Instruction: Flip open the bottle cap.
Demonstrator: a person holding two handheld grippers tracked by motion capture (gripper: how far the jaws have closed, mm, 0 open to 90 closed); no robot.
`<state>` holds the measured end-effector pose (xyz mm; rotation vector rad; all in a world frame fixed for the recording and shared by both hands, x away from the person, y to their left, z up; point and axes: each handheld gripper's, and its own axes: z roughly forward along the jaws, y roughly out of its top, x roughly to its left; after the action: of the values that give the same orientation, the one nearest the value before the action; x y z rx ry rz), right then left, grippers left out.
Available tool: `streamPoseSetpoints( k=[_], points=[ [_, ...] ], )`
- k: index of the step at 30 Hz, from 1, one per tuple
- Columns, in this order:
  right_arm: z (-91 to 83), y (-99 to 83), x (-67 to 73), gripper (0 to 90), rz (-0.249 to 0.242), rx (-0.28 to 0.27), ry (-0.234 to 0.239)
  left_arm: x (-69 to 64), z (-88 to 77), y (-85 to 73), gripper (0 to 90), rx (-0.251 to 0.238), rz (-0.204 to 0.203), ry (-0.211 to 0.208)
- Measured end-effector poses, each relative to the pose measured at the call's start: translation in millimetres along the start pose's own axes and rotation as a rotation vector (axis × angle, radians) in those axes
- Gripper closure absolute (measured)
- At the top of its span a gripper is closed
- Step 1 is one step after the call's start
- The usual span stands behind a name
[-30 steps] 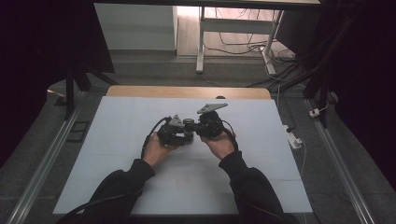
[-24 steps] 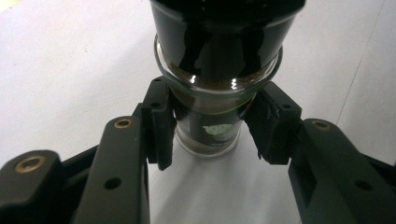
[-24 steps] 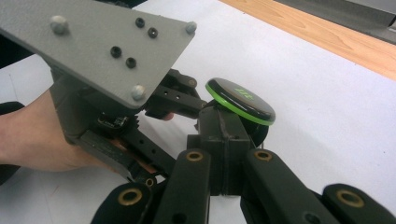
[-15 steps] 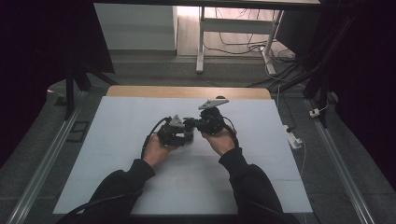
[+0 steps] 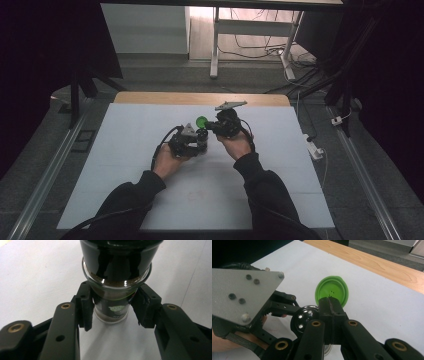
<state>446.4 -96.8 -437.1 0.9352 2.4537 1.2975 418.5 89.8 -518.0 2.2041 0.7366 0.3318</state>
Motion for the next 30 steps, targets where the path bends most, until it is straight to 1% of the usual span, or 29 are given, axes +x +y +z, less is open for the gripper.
streamPoseSetpoints(
  k=[3,9,15,17,22,26,30],
  points=[
    [-1.5,-1.1,1.9,89.6,0.000,-0.007,0.007,0.0,0.1,0.0,53.7,0.000,0.000,0.002],
    [-5.1,-1.8,8.9,89.4,-0.020,-0.018,0.016,0.3,0.5,-0.1,53.6,-0.001,-0.008,-0.002],
    [-8.3,-3.8,13.1,84.7,-0.028,-0.022,0.025,1.2,0.0,2.5,52.7,0.023,-0.012,-0.007],
    [-10.2,-5.0,14.1,83.0,-0.029,-0.024,0.024,1.5,-1.1,2.8,50.2,0.029,-0.013,-0.005],
    [-15.2,-7.9,15.4,78.3,-0.038,-0.025,0.018,2.5,-9.2,2.3,44.7,0.022,-0.028,-0.013],
    [-20.3,-10.4,16.4,72.6,-0.040,-0.023,0.017,2.0,-17.2,1.2,38.7,0.028,-0.039,-0.031],
    [-27.3,-13.8,17.4,65.5,-0.043,-0.025,0.012,0.9,-25.8,0.6,30.5,0.036,-0.058,-0.059]
  ],
)
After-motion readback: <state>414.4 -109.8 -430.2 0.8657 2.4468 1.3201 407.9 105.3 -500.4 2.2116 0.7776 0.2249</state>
